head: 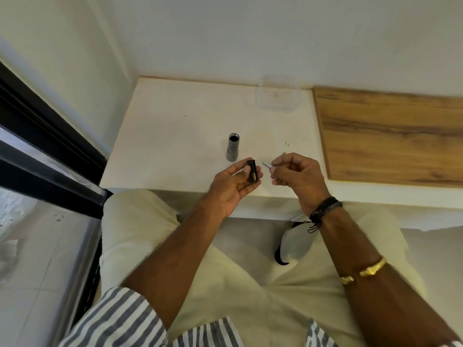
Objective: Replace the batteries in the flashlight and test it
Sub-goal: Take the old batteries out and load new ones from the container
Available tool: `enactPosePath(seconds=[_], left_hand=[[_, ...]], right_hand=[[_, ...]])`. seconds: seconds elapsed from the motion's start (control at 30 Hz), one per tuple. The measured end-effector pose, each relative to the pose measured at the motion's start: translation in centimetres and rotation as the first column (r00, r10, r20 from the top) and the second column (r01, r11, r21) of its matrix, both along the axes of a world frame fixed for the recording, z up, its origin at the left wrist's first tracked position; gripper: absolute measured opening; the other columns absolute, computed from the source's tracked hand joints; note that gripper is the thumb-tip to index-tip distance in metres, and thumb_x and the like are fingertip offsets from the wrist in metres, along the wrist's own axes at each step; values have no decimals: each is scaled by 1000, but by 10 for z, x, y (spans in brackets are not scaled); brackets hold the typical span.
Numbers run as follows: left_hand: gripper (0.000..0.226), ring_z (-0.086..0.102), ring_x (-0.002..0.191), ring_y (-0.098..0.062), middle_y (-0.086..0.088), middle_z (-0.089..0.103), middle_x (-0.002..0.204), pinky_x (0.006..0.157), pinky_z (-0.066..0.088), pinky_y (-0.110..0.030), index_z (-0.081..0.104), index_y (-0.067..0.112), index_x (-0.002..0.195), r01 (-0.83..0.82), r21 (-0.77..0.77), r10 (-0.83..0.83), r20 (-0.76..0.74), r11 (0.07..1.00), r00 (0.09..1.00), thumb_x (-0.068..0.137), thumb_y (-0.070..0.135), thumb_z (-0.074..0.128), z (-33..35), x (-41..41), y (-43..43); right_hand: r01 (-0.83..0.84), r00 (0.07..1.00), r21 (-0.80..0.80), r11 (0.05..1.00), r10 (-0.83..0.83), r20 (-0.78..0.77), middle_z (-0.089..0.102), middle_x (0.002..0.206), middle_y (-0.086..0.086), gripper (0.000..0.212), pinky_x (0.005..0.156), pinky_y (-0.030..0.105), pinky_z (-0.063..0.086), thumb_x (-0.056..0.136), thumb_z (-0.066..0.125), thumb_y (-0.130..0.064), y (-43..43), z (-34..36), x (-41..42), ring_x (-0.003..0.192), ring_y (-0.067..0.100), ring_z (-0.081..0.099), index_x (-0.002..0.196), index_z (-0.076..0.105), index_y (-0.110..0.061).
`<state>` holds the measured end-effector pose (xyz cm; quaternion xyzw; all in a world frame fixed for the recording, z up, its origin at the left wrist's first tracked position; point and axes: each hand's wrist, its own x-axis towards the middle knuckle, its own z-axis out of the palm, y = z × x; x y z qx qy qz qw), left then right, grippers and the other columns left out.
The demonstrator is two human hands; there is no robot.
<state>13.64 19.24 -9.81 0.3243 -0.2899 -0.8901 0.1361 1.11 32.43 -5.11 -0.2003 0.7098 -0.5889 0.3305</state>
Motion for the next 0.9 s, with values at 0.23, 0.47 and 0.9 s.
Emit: enactPosePath(seconds=[0.23, 0.47, 0.9], left_hand=[[17, 74, 99, -27, -14, 76, 107, 80, 61, -35, 70, 8, 108, 20, -62, -18, 38, 998, 999, 93, 6, 65, -1, 9, 4], [16, 74, 96, -25, -12, 77, 103, 79, 62, -33, 72, 11, 106, 86, -109, -76, 92, 990, 993, 92, 5, 66, -3, 8, 6], [15, 76, 88, -22, -9, 78, 93, 72, 62, -31, 72, 5, 104, -15, -184, 37, 121, 983, 992, 89, 4, 69, -4, 6, 13]], right_hand=[[-34, 967, 147, 989, 70, -246, 78, 83, 12, 14, 99, 53, 55, 85, 75, -6, 0, -2, 13, 81, 30, 75, 95, 81, -14], [27, 926, 175, 984, 41, -376, 77, 79, -3, 19, 83, 48, 63, 83, 82, -13, -2, -2, 21, 71, 13, 74, 99, 72, -17], [61, 873, 150, 987, 20, -487, 76, 98, 4, 22, 79, 3, 50, 87, 78, -8, -10, -13, 34, 84, 10, 69, 109, 78, -7]])
